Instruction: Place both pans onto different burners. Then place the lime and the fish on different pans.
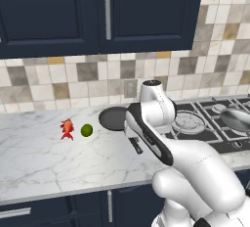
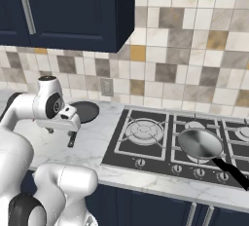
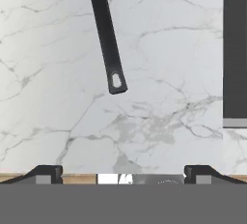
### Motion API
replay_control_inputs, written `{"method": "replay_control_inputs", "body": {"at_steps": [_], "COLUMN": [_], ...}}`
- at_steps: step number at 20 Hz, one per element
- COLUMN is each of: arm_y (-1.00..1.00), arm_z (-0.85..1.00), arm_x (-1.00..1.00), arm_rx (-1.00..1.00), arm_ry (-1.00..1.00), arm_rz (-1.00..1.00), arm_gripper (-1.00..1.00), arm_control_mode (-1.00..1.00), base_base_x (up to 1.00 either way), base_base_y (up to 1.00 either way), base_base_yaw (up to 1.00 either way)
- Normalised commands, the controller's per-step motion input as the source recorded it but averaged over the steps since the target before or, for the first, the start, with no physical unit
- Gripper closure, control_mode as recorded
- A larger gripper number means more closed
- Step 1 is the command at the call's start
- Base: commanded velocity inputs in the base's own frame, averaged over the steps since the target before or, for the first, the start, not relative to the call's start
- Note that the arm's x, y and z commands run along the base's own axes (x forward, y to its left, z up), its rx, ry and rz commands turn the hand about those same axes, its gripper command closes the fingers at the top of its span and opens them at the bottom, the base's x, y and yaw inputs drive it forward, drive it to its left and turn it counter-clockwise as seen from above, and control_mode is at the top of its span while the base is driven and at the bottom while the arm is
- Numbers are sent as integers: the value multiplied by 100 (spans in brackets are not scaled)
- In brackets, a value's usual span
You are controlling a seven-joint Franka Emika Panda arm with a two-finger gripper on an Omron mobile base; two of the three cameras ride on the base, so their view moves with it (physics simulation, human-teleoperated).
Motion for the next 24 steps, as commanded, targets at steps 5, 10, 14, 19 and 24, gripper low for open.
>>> {"method": "replay_control_inputs", "body": {"at_steps": [5, 10, 14, 19, 24], "arm_y": [0, 5, 5, 9, 5], "arm_z": [-34, -39, -41, -34, -30], "arm_x": [30, 32, 27, 27, 24], "arm_rx": [0, 0, 0, 0, 0], "arm_ry": [0, 0, 0, 0, 0], "arm_rz": [1, 0, 0, 0, 0], "arm_gripper": [-100, -100, -100, -100, -100], "arm_control_mode": [-100, -100, -100, -100, -100], "base_base_x": [0, 0, 0, 0, 0], "base_base_y": [0, 0, 0, 0, 0], "base_base_yaw": [0, 0, 0, 0, 0]}}
